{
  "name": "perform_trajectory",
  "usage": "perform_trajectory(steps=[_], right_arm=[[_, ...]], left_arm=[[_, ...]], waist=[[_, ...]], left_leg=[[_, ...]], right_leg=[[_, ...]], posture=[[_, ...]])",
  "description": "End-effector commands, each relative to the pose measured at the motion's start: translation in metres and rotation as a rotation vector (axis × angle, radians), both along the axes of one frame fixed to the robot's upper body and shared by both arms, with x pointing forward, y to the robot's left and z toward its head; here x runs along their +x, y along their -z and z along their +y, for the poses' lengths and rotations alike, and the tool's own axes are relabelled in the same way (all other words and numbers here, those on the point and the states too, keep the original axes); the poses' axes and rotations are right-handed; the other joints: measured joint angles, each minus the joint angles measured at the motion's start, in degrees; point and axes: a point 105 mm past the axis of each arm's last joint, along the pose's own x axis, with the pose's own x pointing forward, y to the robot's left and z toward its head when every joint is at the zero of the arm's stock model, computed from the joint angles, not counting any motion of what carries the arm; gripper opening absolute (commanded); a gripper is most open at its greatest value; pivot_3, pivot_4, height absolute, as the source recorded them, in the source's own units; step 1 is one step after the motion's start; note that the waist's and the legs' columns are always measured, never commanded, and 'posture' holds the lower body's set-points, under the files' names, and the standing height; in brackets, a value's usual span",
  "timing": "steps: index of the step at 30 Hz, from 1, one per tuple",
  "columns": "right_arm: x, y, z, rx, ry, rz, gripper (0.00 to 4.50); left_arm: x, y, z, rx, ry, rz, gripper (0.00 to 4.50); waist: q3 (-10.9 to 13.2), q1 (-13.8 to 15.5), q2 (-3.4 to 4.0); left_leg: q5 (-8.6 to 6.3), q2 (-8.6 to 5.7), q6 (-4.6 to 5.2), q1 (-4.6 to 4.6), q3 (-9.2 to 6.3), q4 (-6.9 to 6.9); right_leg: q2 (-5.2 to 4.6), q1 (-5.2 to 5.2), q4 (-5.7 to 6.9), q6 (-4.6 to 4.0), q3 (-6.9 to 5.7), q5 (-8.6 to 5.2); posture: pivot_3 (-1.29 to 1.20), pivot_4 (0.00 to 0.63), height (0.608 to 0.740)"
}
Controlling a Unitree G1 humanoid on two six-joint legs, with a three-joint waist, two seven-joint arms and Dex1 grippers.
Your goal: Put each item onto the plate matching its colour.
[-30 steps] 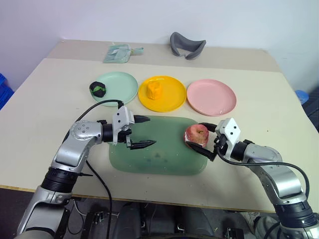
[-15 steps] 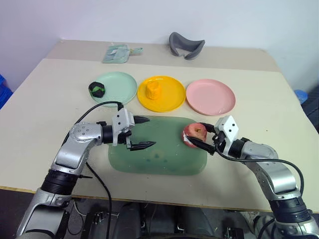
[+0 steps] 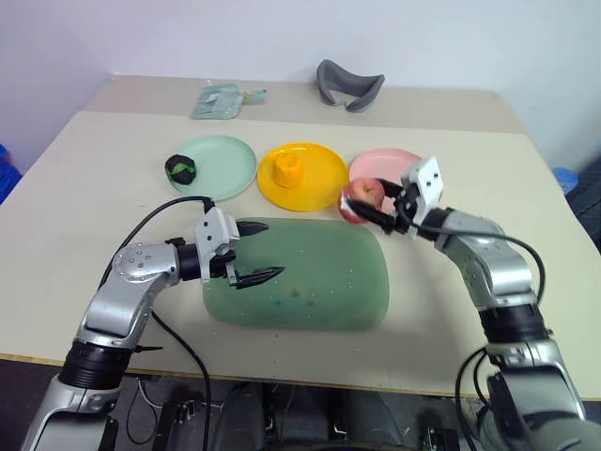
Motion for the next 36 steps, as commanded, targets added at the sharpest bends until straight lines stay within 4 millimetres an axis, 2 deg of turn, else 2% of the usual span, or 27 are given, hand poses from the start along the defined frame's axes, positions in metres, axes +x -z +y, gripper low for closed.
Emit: perform_trajectory(steps=[1,4,8,14,19,21,23,30,33,36], right_arm=[[0.029,-0.018,-0.015,0.017,0.101,-0.055,2.57],[0.051,-0.020,-0.021,0.034,0.172,-0.031,2.57],[0.065,-0.015,-0.028,0.003,0.236,-0.003,2.57],[0.071,-0.005,-0.039,-0.034,0.292,0.038,2.57],[0.070,0.005,-0.048,-0.043,0.330,0.076,2.57],[0.069,0.006,-0.051,-0.040,0.336,0.077,3.60],[0.069,0.004,-0.054,-0.040,0.349,0.066,4.43],[0.063,-0.025,-0.075,-0.007,0.345,-0.090,4.48],[0.051,-0.030,-0.076,0.003,0.267,-0.133,4.48],[0.030,-0.026,-0.077,0.006,0.180,-0.150,4.48]], left_arm=[[-0.007,-0.013,0.002,-0.028,-0.019,-0.043,4.50],[-0.012,-0.017,0.006,-0.038,-0.041,-0.049,4.50],[-0.023,-0.024,0.012,-0.052,-0.059,-0.054,4.50],[-0.036,-0.034,0.016,-0.055,-0.083,-0.065,4.50],[-0.037,-0.040,0.011,-0.081,-0.100,-0.070,4.50],[-0.036,-0.040,0.009,-0.083,-0.101,-0.068,4.50],[-0.035,-0.041,0.007,-0.087,-0.101,-0.066,4.50],[-0.028,-0.035,0.007,-0.119,-0.110,-0.038,4.50],[-0.026,-0.027,0.010,-0.117,-0.119,-0.024,4.50],[-0.022,-0.021,0.012,-0.120,-0.152,-0.012,4.50]], waist=[[0.0,-0.2,0.04],[0.1,-0.5,0.11],[0.1,-0.6,0.17],[0.2,-0.5,0.29],[0.2,-0.5,0.31],[0.2,-0.5,0.31],[0.2,-0.5,0.31],[0.2,-0.4,0.38],[0.2,-0.5,0.38],[0.2,-0.5,0.39]], left_leg=[[0.00,0.00,0.00,0.00,0.01,-0.02],[0.01,0.01,-0.01,0.00,0.05,-0.09],[0.01,0.02,-0.01,0.00,0.09,-0.10],[0.01,0.02,-0.01,0.00,0.09,-0.10],[0.01,0.02,-0.02,0.00,0.08,-0.09],[0.01,0.02,-0.02,0.00,0.08,-0.09],[0.01,0.02,-0.02,0.00,0.08,-0.09],[0.01,0.02,-0.02,0.00,0.09,-0.09],[0.01,0.02,-0.02,0.00,0.08,-0.10],[0.01,0.02,-0.03,0.00,0.08,-0.11]], right_leg=[[0.00,-0.02,0.00,0.00,0.00,0.00],[0.00,-0.08,0.00,-0.01,0.03,0.00],[0.00,-0.10,0.00,-0.01,0.07,0.00],[-0.02,-0.09,0.01,0.00,0.11,0.00],[-0.02,-0.08,0.01,0.00,0.11,0.00],[-0.02,-0.08,0.01,0.00,0.11,0.00],[-0.02,-0.07,0.01,0.00,0.11,0.00],[-0.02,-0.08,0.00,0.00,0.11,0.00],[-0.01,-0.07,0.00,0.00,0.11,0.00],[-0.01,-0.08,0.00,0.00,0.11,0.00]], posture=[[0.00,0.150,0.740],[0.00,0.150,0.740],[0.00,0.150,0.740],[0.00,0.150,0.740],[0.00,0.150,0.740],[0.00,0.150,0.740],[0.00,0.150,0.740],[0.00,0.150,0.740],[0.00,0.150,0.740],[0.00,0.150,0.740]])
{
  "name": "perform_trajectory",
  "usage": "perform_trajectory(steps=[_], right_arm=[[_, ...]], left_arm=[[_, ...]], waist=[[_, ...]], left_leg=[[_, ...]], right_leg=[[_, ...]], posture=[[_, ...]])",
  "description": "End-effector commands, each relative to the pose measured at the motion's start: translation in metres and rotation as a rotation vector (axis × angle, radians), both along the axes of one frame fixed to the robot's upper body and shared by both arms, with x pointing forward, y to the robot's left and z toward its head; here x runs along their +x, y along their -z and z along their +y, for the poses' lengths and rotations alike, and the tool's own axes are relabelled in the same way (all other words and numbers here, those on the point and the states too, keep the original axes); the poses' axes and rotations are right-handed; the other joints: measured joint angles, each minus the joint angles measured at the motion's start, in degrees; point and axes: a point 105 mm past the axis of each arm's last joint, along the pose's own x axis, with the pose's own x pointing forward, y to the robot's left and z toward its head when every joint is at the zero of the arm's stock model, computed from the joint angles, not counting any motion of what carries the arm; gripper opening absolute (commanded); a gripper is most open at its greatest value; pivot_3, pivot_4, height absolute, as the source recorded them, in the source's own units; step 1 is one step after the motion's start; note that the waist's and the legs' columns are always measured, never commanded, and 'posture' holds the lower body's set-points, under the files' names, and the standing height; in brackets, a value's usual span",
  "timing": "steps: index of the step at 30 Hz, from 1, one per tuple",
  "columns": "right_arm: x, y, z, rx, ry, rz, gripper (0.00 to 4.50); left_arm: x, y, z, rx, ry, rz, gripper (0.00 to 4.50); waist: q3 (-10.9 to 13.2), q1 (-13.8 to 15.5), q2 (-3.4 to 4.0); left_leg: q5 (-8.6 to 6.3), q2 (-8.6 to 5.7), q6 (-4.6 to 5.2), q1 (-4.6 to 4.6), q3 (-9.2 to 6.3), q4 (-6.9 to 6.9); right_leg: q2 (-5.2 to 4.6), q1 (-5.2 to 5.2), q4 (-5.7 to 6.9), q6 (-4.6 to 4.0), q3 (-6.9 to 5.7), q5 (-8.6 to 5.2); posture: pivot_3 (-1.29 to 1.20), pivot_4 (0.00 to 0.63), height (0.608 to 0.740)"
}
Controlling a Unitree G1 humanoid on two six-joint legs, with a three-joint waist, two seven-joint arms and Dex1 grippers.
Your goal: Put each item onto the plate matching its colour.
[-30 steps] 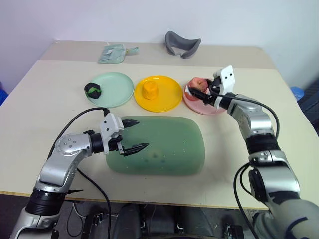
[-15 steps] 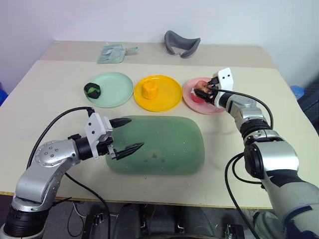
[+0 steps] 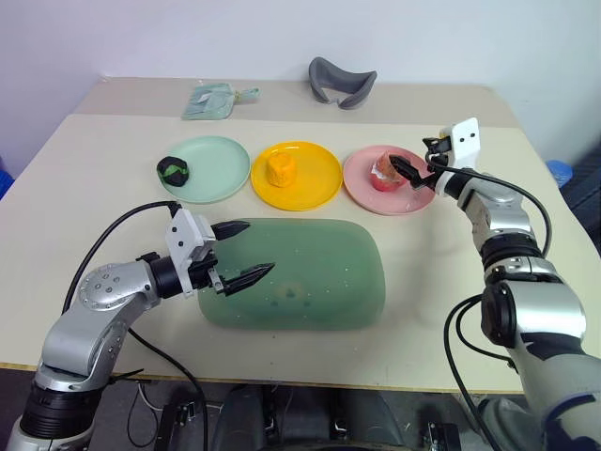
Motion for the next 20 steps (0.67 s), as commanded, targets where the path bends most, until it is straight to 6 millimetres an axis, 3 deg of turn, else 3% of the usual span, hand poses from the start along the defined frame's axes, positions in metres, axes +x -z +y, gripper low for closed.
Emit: perform_trajectory(steps=[1,5,11,14,20], right_arm=[[-0.027,-0.016,0.002,0.007,-0.110,-0.077,4.48],[-0.077,0.000,-0.001,0.008,-0.159,-0.035,4.48],[-0.126,0.037,-0.022,-0.038,-0.059,0.028,4.48],[-0.143,0.049,-0.030,-0.034,-0.015,0.055,4.48],[-0.162,0.057,-0.045,-0.009,0.060,0.076,4.48]], left_arm=[[0.004,0.003,0.003,0.008,-0.035,-0.021,4.50],[0.012,0.008,0.009,-0.035,-0.101,-0.063,4.50],[0.007,0.025,0.021,0.004,-0.090,-0.060,4.50],[0.006,0.029,0.025,0.006,-0.092,-0.040,4.50],[0.002,0.028,0.017,0.015,-0.040,-0.012,4.50]], waist=[[0.0,0.2,0.00],[0.0,0.7,0.03],[0.0,0.3,0.06],[0.0,0.4,0.07],[0.0,0.4,0.06]], left_leg=[[0.00,0.00,0.00,0.00,-0.01,0.00],[0.00,-0.05,0.00,-0.02,-0.06,-0.01],[-0.01,-0.06,0.00,0.04,-0.06,-0.01],[-0.01,-0.06,0.00,0.05,-0.07,-0.04],[-0.01,-0.08,0.00,0.06,-0.08,0.00]], right_leg=[[0.00,0.00,0.00,0.00,0.00,0.00],[-0.08,0.03,-0.04,0.02,0.00,0.00],[-0.03,0.06,-0.02,0.02,0.00,-0.01],[-0.02,0.07,-0.03,0.02,0.00,-0.01],[-0.03,0.09,-0.03,0.02,0.01,-0.01]], posture=[[0.00,0.150,0.740],[0.00,0.150,0.740],[0.00,0.150,0.740],[0.00,0.150,0.740],[0.00,0.150,0.740]])
